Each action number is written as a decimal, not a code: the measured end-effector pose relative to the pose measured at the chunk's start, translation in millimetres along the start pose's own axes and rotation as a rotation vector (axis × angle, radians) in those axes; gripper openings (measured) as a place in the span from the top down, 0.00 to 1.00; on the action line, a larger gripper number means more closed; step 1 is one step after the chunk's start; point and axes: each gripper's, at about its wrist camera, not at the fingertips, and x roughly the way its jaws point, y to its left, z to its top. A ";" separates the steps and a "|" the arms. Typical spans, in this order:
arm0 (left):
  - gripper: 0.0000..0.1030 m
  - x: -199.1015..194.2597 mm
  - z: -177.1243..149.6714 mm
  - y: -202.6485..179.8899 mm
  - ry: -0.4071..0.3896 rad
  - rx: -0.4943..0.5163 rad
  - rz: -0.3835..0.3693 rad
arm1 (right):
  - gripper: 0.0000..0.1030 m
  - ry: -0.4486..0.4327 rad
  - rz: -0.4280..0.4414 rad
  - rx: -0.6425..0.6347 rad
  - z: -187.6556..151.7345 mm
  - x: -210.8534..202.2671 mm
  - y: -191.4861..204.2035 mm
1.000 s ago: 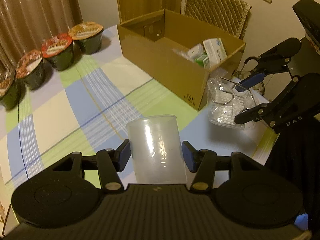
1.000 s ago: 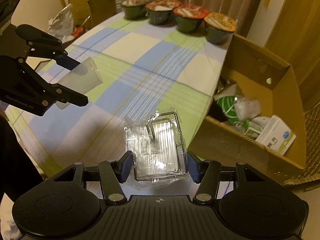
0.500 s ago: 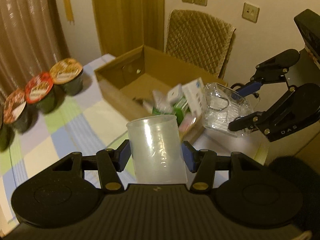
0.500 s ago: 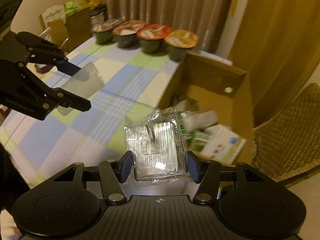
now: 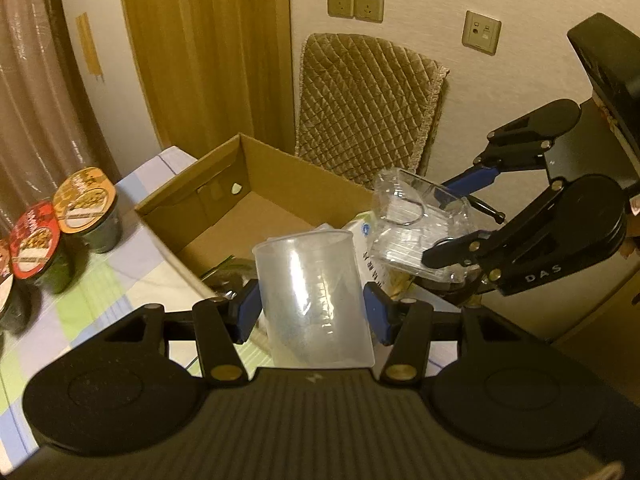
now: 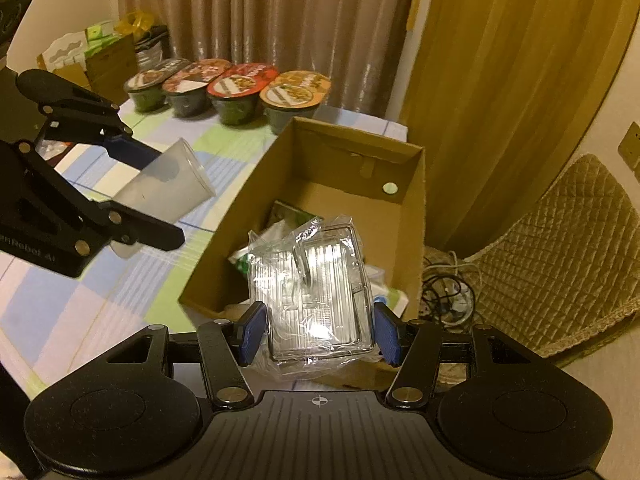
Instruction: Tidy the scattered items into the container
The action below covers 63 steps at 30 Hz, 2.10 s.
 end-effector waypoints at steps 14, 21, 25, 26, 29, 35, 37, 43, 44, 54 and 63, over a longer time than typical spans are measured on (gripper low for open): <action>0.51 40.2 7.1 1.6 0.038 -0.011 -0.014 | 0.42 0.015 -0.006 0.019 1.8 18.4 -21.0; 0.51 49.5 9.3 1.2 0.046 -0.014 -0.007 | 0.42 0.017 -0.007 0.028 -0.5 22.6 -26.7; 0.34 53.1 11.8 2.3 0.034 -0.020 0.039 | 0.42 0.017 -0.011 0.034 -1.7 23.9 -29.8; 0.29 52.0 11.7 4.4 0.024 -0.033 0.052 | 0.42 0.016 -0.012 0.037 -2.0 23.7 -30.5; 0.29 47.6 7.6 13.9 0.015 -0.074 0.071 | 0.42 0.011 -0.012 0.047 -1.7 24.2 -32.5; 0.29 36.5 -11.2 32.8 0.008 -0.153 0.090 | 0.42 -0.007 0.011 0.068 8.4 33.7 -30.5; 0.29 32.4 -18.1 37.0 0.006 -0.176 0.097 | 0.42 -0.018 0.018 0.070 14.3 38.1 -27.6; 0.28 24.7 -34.3 44.2 0.008 -0.217 0.112 | 0.35 -0.112 0.050 0.081 31.0 49.4 -21.5; 0.28 23.8 -36.6 44.2 0.009 -0.223 0.113 | 0.23 -0.127 0.040 0.087 32.5 49.7 -21.6; 0.12 10.3 -62.5 26.3 -0.017 -0.337 0.124 | 0.07 -0.149 0.005 0.179 7.3 25.3 -22.0; 0.01 -8.5 -79.8 -12.7 -0.030 -0.457 0.205 | 0.07 -0.117 -0.011 0.324 -44.4 -14.4 -5.8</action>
